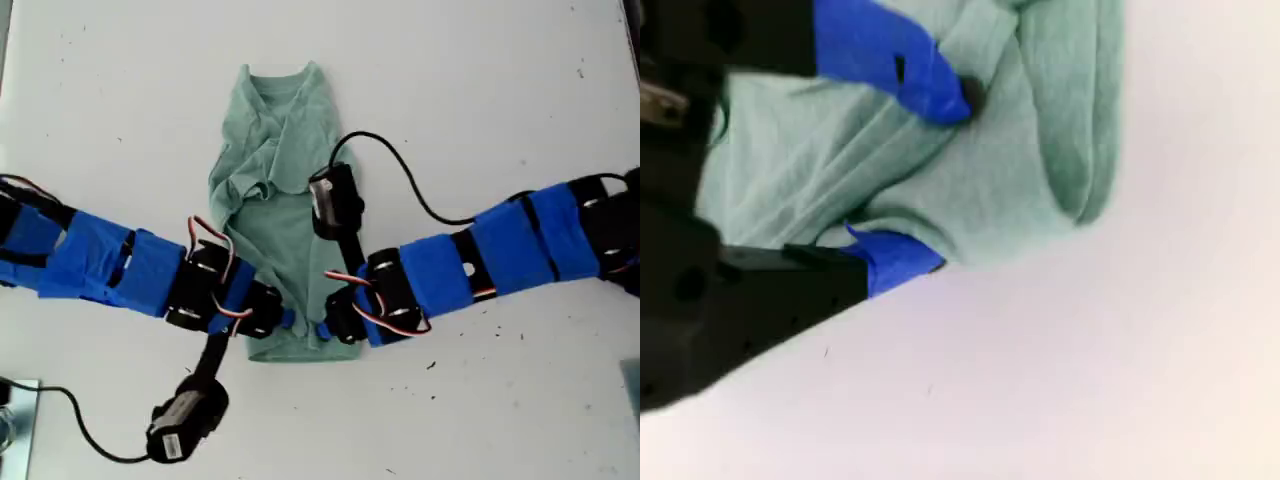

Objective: Fold t shirt

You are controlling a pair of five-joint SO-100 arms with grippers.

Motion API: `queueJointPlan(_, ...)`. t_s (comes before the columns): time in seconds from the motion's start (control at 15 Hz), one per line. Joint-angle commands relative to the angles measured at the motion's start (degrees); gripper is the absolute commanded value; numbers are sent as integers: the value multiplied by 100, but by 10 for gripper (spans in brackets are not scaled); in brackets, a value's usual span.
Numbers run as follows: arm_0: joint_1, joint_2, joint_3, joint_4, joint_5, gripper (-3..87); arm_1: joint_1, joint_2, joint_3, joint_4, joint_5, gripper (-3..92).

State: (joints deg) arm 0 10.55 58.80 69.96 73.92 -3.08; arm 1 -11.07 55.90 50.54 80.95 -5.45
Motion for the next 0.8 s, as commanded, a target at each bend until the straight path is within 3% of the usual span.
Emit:
queueJointPlan(0.0,299,-483,-703,519,185,-2,-202,-9,44,53,-35,11)
queueJointPlan(0.07,466,-483,-1151,686,308,-2,-272,316,44,132,-220,11)
queueJointPlan(0.33,1081,650,-1468,246,475,-2,-677,3076,624,396,-501,12)
queueJointPlan(0.4,1125,765,-1441,167,510,-2,-703,3630,1257,-79,-598,12)
queueJointPlan(0.73,677,1608,-1222,97,527,-2,18,3498,1195,-765,-1661,12)
